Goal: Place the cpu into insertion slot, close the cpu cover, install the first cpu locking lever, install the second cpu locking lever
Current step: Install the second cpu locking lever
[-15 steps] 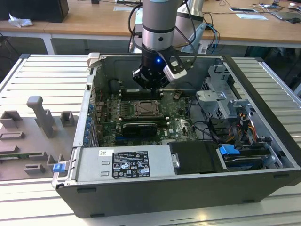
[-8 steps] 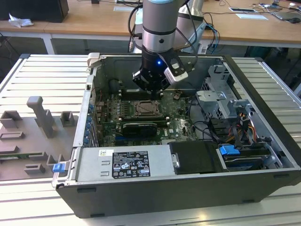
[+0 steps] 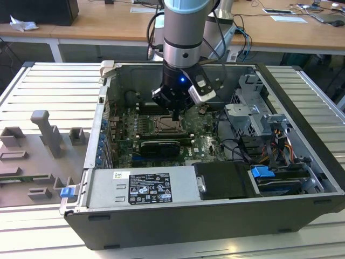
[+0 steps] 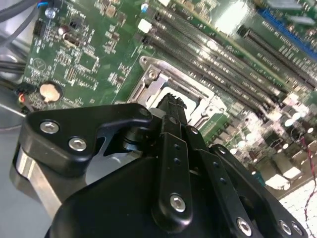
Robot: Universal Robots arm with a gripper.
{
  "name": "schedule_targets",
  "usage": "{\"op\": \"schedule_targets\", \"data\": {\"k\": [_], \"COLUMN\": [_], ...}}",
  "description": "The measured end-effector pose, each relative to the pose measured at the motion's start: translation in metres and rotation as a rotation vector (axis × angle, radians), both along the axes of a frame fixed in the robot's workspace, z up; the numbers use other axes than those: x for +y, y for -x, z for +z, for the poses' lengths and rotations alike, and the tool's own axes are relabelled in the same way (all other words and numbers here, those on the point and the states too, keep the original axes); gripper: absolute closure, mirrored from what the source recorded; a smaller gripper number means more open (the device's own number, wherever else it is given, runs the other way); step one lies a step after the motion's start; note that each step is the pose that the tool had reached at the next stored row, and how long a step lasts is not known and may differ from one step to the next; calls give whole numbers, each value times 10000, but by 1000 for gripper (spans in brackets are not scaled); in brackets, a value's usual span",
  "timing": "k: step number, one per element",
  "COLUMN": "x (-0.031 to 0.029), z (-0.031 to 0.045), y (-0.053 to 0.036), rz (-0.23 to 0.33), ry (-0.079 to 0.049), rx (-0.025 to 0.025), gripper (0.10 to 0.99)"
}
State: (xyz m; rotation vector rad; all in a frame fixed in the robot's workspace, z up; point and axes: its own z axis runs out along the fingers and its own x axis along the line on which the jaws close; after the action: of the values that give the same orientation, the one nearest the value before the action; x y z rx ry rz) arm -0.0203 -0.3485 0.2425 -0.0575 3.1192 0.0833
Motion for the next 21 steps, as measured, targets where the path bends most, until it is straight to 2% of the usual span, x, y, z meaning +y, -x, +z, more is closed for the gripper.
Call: {"op": "schedule_targets", "data": {"k": [9, 13, 16, 20, 21], "x": [-182, -207, -213, -214, -214], "z": [-19, -36, -60, -116, -152], "y": [21, 154, 294, 320, 321], "rz": [65, 78, 87, 95, 93], "ry": [-1, -1, -2, -55, -69], "rx": [-3, -2, -4, -2, -4], "gripper": [980, 980, 980, 980, 980]}}
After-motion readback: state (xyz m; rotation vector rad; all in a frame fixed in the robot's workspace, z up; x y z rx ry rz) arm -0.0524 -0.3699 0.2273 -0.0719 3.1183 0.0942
